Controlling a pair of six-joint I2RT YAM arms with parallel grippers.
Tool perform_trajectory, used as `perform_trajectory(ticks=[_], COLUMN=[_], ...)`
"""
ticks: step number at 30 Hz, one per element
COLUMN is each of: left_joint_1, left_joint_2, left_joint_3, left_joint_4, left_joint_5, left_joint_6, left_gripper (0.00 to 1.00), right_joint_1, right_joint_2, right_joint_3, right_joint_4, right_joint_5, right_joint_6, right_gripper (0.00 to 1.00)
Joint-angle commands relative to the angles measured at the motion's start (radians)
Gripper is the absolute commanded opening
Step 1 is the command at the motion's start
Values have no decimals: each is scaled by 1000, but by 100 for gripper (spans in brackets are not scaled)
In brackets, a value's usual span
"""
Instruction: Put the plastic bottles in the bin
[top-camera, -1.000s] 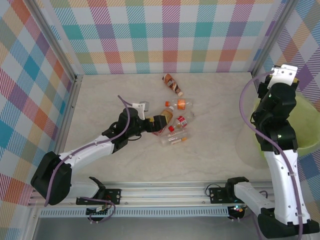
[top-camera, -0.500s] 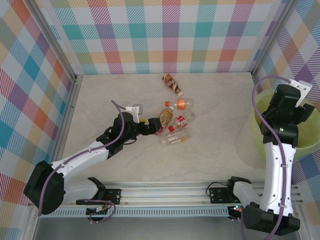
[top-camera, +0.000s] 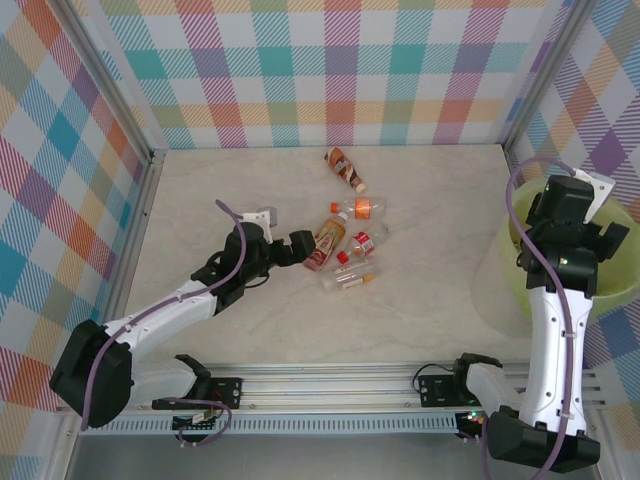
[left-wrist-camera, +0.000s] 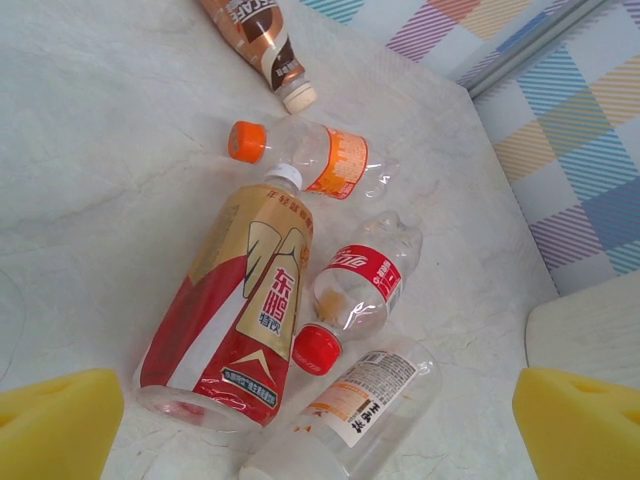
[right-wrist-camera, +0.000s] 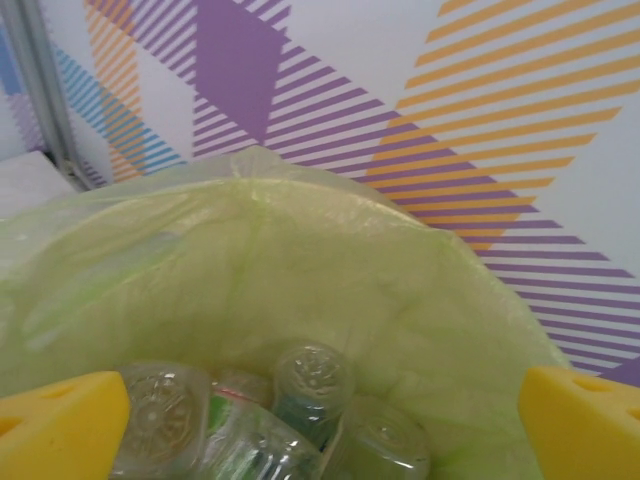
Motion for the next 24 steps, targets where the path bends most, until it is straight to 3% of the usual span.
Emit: perform_trajectory(ticks=[1, 6, 12, 15, 18, 24], left_joint_1=[19, 34, 47, 53, 59, 68], left_joint_2=[14, 28, 40, 45, 46, 36], left_joint_3=[-14, -13, -17, -19, -20, -31], left_joint_4=[-11, -19, -15, -12, -16, -24], left_joint_5=[-18, -14, -22, -25, -24, -28], left_joint_6=[-37, -63, -92, -110, -117, -133], left_gripper=[100, 100, 100, 100, 100, 100], right_joint_1=[6, 11, 20, 77, 212, 542], right_joint_2=[-26, -36, -60, -59, -52, 74], right_joint_3=[49, 91, 80, 53, 44, 70], right_joint_4=[-35, -74, -11, 75, 129, 74], right_joint_5=[-129, -365, -884, -1095, -1115, -897], right_joint_6=[66, 132, 281, 371, 394, 356], right_gripper=[100, 100, 100, 100, 100, 100])
